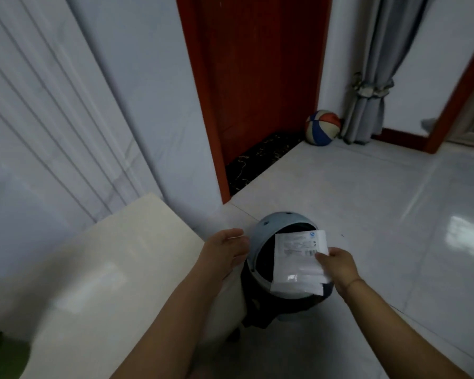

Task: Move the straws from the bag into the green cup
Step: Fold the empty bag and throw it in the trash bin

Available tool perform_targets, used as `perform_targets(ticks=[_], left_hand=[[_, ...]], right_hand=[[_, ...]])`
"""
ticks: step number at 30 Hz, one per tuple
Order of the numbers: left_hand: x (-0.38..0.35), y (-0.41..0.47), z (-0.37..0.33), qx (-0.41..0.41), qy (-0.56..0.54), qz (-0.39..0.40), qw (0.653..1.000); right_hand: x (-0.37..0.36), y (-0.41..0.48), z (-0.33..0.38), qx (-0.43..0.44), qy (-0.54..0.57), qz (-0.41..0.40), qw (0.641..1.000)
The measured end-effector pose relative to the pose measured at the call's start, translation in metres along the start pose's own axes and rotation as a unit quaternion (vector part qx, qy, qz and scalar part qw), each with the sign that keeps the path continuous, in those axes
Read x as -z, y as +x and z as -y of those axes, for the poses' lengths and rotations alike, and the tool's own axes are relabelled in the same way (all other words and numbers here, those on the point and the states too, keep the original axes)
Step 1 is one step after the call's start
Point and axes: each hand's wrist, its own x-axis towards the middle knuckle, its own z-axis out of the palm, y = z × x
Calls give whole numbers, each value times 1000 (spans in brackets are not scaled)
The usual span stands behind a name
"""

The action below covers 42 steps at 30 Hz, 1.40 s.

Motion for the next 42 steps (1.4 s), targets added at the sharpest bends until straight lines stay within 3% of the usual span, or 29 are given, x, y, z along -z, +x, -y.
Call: perform_targets(ticks=[12, 18, 26, 31, 42], left_hand=[[1, 25, 11, -24, -14, 6, 1000], [1, 26, 14, -24, -22, 12, 999], [3, 23, 15, -26, -29, 12, 999], [1, 18, 13, -22, -27, 12, 999], [-8, -27, -1, -30, -28, 9, 999]], right_hand=[[-56, 41, -6, -7, -121, -90, 989], [-67, 52, -1, -8, -119, -123, 985], [-77, 54, -10, -44, -172, -80, 981], [-71, 46, -2, -2, -158, -86, 984], [-31, -9, 20, 103, -2, -38, 994]])
